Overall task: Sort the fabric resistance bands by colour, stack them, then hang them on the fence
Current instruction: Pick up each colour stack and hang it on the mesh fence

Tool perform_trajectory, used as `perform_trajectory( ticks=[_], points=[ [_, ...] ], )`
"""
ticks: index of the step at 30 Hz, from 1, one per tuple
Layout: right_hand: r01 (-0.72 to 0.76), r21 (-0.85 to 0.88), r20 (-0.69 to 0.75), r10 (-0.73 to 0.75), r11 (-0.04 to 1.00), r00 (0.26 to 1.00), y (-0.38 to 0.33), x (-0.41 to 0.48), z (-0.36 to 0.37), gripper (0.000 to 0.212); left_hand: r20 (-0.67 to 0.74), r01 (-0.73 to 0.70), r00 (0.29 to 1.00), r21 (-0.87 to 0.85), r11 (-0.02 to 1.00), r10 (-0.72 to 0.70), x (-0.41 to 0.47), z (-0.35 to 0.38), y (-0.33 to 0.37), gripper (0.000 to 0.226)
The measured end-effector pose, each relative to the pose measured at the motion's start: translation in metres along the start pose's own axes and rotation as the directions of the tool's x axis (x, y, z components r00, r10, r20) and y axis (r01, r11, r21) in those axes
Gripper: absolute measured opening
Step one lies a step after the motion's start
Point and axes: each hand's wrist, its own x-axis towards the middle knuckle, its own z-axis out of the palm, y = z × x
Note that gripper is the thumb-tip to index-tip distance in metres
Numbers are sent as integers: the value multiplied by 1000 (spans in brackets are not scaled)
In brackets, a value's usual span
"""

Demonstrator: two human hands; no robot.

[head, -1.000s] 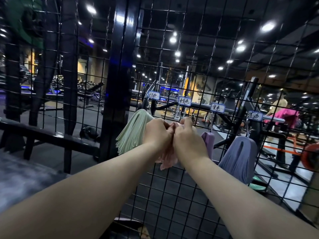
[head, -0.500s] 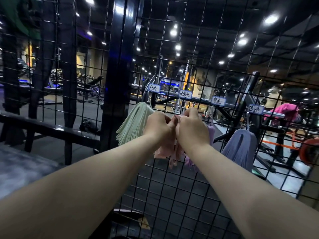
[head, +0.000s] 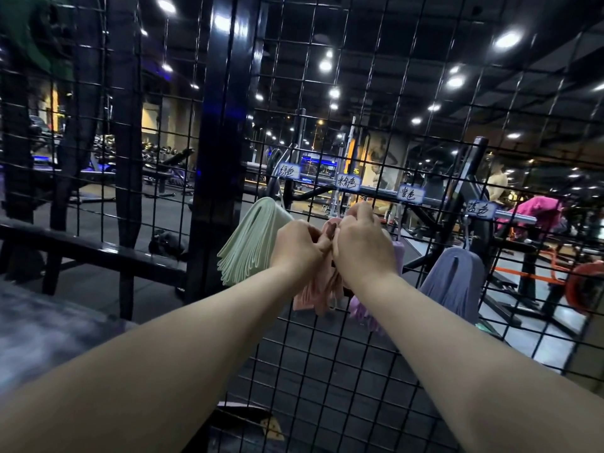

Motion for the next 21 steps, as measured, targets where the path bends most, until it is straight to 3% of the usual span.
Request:
perform_trajectory(
  ticks=[7,13,19,21],
  points=[
    [8,-65,41,-5,998,999,0,2,-1,22,5,38,999,-45,998,-38,-1,2,-2,35],
    [26,-13,51,-26,1000,998,5,4,2,18,3,35,999,-21,999,-35,1,1,-4,40],
    [21,-8,36,-20,1000,999,9,8,-4,18,-27,-51,998,33,998,52,5,-3,9,12],
    [47,-51,6,-46,998,999,11,10,-5,13,-48,-82,995,13,997,82,9,-3,10,16]
  ],
)
